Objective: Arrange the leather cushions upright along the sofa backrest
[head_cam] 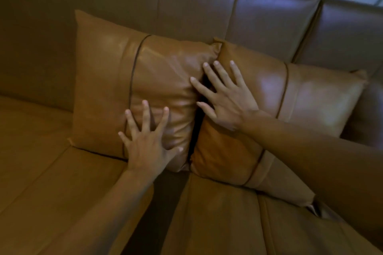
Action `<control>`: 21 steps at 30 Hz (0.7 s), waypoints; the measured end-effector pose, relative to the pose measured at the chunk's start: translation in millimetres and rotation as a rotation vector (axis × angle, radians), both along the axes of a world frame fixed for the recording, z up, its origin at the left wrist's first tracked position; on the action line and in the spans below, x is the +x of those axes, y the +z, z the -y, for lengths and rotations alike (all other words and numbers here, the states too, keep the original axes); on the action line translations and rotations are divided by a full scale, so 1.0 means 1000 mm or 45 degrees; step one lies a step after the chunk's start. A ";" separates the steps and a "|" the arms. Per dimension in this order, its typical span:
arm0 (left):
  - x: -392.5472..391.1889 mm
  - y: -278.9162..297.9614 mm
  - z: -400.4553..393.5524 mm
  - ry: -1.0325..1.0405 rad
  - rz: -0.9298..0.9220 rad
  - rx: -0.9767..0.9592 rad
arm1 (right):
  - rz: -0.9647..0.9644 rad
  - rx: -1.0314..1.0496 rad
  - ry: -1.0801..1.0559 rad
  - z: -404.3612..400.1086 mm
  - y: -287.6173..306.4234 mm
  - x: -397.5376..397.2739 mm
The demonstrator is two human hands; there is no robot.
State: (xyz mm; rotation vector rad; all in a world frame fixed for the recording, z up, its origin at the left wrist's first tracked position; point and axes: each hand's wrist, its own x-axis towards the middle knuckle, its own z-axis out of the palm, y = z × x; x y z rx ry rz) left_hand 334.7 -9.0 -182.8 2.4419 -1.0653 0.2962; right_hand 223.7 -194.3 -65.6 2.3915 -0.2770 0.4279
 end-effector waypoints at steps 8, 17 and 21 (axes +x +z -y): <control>-0.014 0.005 -0.003 -0.036 0.054 -0.009 | -0.019 0.034 -0.098 -0.002 0.000 -0.043; -0.071 0.059 0.014 -0.255 0.205 0.000 | -0.015 0.140 -0.282 -0.007 0.002 -0.146; -0.105 0.101 0.021 -0.372 0.284 0.035 | 0.015 0.134 -0.437 -0.014 0.020 -0.190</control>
